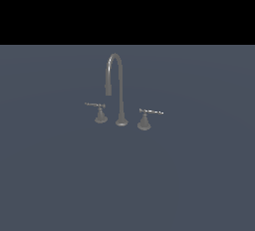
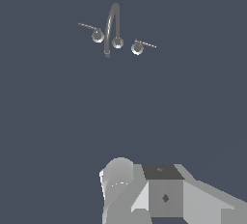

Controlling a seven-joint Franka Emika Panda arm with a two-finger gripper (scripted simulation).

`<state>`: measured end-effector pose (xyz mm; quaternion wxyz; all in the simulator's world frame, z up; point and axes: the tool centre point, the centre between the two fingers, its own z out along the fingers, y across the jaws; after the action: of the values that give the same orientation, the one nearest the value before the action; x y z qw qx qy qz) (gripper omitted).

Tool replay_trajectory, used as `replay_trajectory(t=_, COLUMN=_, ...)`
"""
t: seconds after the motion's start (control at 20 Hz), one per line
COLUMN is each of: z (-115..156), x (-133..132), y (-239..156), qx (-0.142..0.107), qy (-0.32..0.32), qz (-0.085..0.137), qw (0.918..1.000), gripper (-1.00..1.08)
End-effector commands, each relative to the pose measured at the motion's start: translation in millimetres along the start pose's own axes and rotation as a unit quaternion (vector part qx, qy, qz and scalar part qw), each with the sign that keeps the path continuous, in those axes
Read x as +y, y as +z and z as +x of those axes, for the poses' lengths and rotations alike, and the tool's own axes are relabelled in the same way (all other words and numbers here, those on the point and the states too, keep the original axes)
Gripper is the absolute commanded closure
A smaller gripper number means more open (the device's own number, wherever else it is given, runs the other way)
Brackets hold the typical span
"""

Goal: Turn on the faucet by rotating a designated handle.

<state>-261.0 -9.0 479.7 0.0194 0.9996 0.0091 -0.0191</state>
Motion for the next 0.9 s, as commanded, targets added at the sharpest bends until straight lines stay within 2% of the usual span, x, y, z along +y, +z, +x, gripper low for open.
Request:
replay_trajectory(t=0.0, z=0, x=0, y=0, qx=0.0, qy=0.0, qz=0.0, qw=1.0, gripper=1.08)
replay_trajectory(t=0.5, z=3, x=-14, y=-7, qx=0.007, qy=-0.024, qz=0.009, qw=0.9997, gripper=1.08)
replay_trajectory(t=0.85, z=8, x=-15, y=-6, qx=0.006, qy=-0.017, qz=0.014, qw=0.9997, gripper=1.08)
